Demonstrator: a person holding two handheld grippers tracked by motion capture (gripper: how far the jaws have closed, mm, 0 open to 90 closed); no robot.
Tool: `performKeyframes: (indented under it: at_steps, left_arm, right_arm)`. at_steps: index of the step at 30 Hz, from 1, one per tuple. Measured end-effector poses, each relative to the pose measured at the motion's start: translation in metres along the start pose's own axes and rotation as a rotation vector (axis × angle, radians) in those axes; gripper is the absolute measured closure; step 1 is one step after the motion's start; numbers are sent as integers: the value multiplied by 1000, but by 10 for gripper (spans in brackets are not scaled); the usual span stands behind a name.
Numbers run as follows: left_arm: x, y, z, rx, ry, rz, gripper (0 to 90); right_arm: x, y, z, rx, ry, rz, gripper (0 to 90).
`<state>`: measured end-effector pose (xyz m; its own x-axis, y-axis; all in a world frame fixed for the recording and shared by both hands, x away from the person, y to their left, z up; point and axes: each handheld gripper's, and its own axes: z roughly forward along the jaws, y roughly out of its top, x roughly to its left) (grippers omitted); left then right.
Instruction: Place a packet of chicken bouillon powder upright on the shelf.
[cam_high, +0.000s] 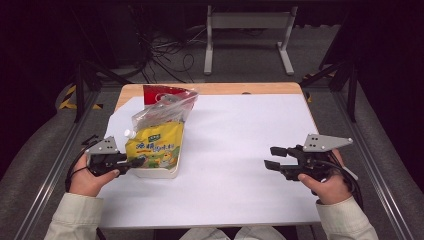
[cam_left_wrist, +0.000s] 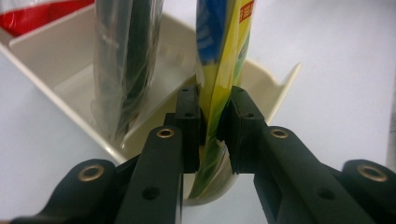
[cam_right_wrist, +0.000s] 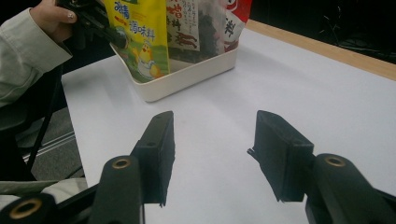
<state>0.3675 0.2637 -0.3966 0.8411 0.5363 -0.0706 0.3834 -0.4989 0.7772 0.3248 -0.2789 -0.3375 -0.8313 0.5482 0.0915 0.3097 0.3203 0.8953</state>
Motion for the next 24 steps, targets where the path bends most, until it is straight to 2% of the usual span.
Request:
performKeyframes:
  at_steps: [3, 5, 8, 13, 14, 15, 17, 18, 19, 21, 24]
  left_arm:
    - [-2, 2, 2, 32, 24, -1, 773]
    - [-1, 1, 2, 33, 26, -12, 772]
    - [-2, 0, 2, 28, 30, -8, 770]
    - [-2, -4, 1, -12, 33, -24, 747]
    - [-3, -4, -1, -22, 48, -20, 731]
    - [-4, -5, -3, -40, 57, -31, 689]
    - [-6, -5, -10, -92, 70, -19, 539]
    - [-8, -5, -14, -119, 65, -28, 490]
    - [-9, -5, -16, -129, 62, -31, 473]
    - [-13, -6, -21, -139, 82, -31, 390]
    - [-19, -8, -25, -147, 113, -52, 299]
  right_arm:
    - [0, 0, -1, -3, -1, 0, 483]
    - [0, 0, -1, -3, -1, 1, 483]
    - [0, 0, -1, -1, -2, 0, 482]
    - [-2, 0, 0, 3, -8, 2, 478]
    - [-2, 0, 1, 3, -8, 3, 473]
    - [-2, -1, 1, 5, -10, 0, 470]
    - [-2, -2, 1, 7, -10, 2, 465]
    - [-3, -2, 1, 7, -13, 1, 461]
    - [-3, -2, 1, 8, -16, 1, 455]
    - [-4, -3, 0, 6, -20, 3, 444]
    - [-4, -3, -1, 0, -25, 1, 430]
